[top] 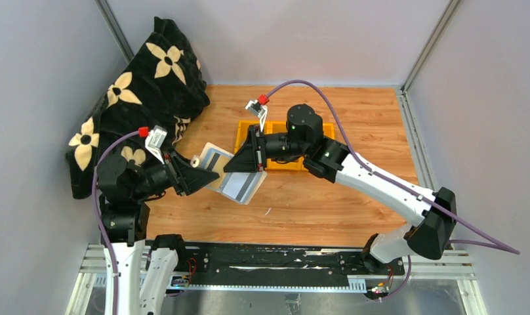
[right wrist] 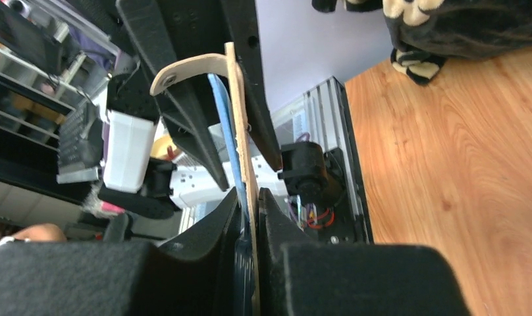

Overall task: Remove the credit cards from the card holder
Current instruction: Remove the credit card from the card holder.

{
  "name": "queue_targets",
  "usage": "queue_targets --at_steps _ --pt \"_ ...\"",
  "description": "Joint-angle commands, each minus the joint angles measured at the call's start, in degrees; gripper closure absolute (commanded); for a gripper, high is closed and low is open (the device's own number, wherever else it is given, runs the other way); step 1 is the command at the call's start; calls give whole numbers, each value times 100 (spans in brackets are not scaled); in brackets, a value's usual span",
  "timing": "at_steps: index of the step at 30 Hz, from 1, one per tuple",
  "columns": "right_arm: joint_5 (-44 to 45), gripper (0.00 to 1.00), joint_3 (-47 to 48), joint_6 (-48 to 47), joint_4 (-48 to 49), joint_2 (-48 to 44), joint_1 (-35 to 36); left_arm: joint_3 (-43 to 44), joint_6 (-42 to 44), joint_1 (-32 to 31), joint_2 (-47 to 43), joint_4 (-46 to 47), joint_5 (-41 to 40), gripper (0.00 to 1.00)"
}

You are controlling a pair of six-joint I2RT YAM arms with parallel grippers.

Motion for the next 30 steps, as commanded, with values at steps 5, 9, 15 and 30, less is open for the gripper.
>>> queue_targets --at_steps 5,9,15,30 --pt "-460 100 1181 -1688 -2594 190 -12 209 627 5 107 -509 748 61" --pt "-523 100 1457 -1841 -2876 310 17 229 848 4 97 -680 636 61" --pt "-598 100 1570 -1947 -3045 318 83 350 952 5 215 -806 112 54" --pt "-832 100 1987 -1983 -3048 594 330 9 1053 1 -85 -829 793 52"
